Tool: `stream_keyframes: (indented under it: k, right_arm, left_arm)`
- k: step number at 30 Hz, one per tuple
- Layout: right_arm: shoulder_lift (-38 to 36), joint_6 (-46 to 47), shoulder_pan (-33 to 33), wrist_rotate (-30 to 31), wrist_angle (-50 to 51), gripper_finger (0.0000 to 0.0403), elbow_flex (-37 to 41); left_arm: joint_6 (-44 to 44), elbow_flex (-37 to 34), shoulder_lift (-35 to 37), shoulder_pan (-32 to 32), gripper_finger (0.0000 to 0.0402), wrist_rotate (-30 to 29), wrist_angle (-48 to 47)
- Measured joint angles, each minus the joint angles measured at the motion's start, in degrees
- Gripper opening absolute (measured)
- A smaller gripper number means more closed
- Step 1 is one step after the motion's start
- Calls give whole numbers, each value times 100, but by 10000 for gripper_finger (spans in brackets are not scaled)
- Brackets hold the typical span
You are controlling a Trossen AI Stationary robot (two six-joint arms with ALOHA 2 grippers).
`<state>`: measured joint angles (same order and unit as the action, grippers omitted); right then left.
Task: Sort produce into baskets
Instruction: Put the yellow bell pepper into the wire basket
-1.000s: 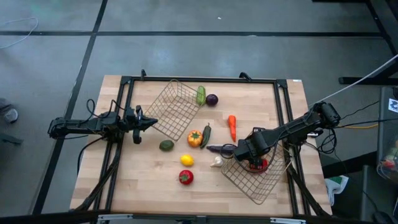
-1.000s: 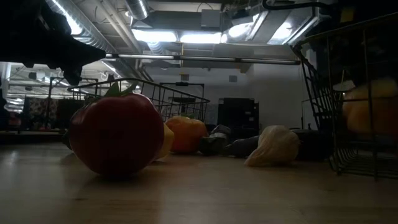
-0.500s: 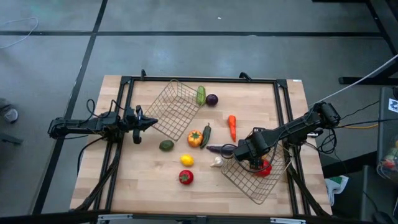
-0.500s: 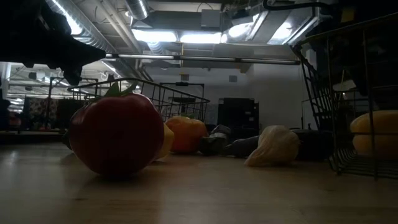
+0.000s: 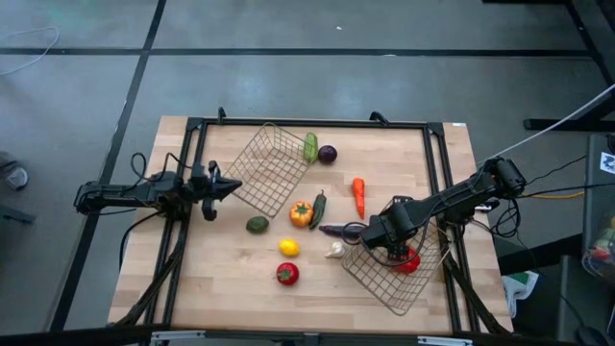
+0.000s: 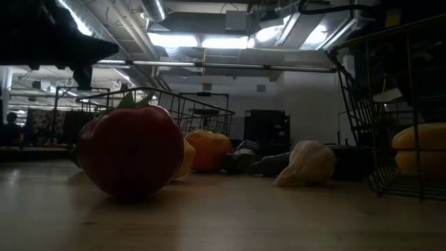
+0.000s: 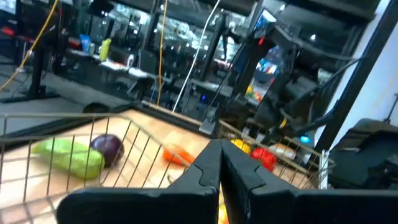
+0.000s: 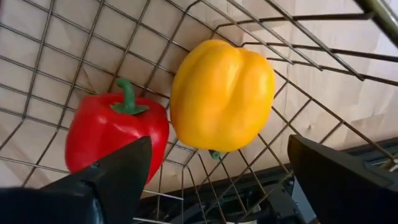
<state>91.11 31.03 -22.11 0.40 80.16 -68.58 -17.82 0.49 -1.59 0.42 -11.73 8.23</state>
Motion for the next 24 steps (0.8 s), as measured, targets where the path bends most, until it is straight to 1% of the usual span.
stream_keyframes:
  k: [3,5,9,12,17,20,24]
  right_arm:
    - [0,0,0,-2,34,370,0]
    - [0,0,0,-2,53,370,0]
    - [0,0,0,0,79,370,0]
    - [0,0,0,0,78,370,0]
    - [0,0,0,0,76,370,0]
    - [0,0,0,0,76,370,0]
    - [0,0,0,0,76,370,0]
  left_arm:
    - [97,7,-2,-76,0,15,192]
    - [199,62,-26,-154,0,26,158]
    - [449,337,-290,-317,0,31,151]
    - [735,656,-704,-417,0,31,145]
    - [1209,1271,-1612,-530,0,33,78]
    - [1045,1645,-2162,-599,7,35,-59]
    - [546,2124,-2795,-672,42,37,-96]
